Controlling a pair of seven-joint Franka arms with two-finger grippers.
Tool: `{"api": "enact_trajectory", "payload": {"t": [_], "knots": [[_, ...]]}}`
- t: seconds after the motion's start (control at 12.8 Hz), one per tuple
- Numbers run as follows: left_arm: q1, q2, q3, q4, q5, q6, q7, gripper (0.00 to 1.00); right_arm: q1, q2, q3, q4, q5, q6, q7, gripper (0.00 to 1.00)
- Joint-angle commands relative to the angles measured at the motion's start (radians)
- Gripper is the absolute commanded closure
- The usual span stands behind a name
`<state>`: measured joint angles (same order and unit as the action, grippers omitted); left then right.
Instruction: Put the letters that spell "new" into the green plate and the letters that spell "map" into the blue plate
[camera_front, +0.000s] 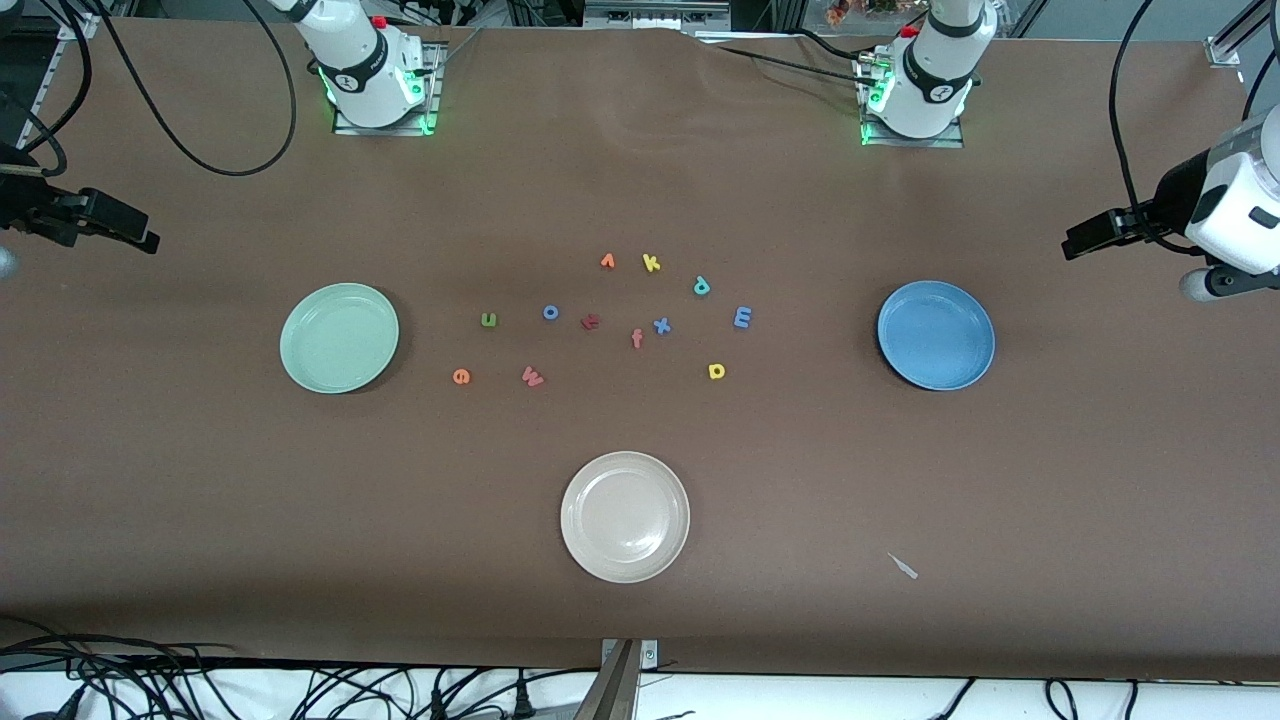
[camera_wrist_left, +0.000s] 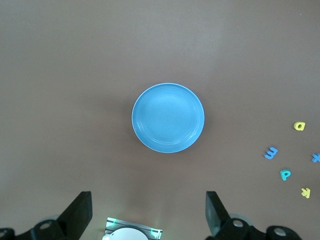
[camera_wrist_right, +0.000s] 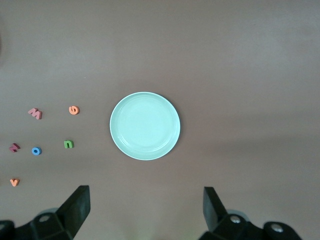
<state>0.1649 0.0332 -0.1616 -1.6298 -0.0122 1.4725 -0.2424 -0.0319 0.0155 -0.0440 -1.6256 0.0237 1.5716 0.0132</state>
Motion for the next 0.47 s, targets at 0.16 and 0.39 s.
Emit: {"api": "enact_trajectory", "payload": {"t": [0.16, 0.39], "knots": [[0.001, -0.009, -0.001, -0.001, 0.009, -0.009, 0.015, 0.0, -0.009, -0.005, 0.01, 0.004, -0.004, -0.012, -0.002, 0.0], [-0.004, -0.007, -0.001, -0.002, 0.009, -0.009, 0.015, 0.0, -0.009, -0.005, 0.01, 0.004, -0.004, -0.012, -0.002, 0.0]]}}
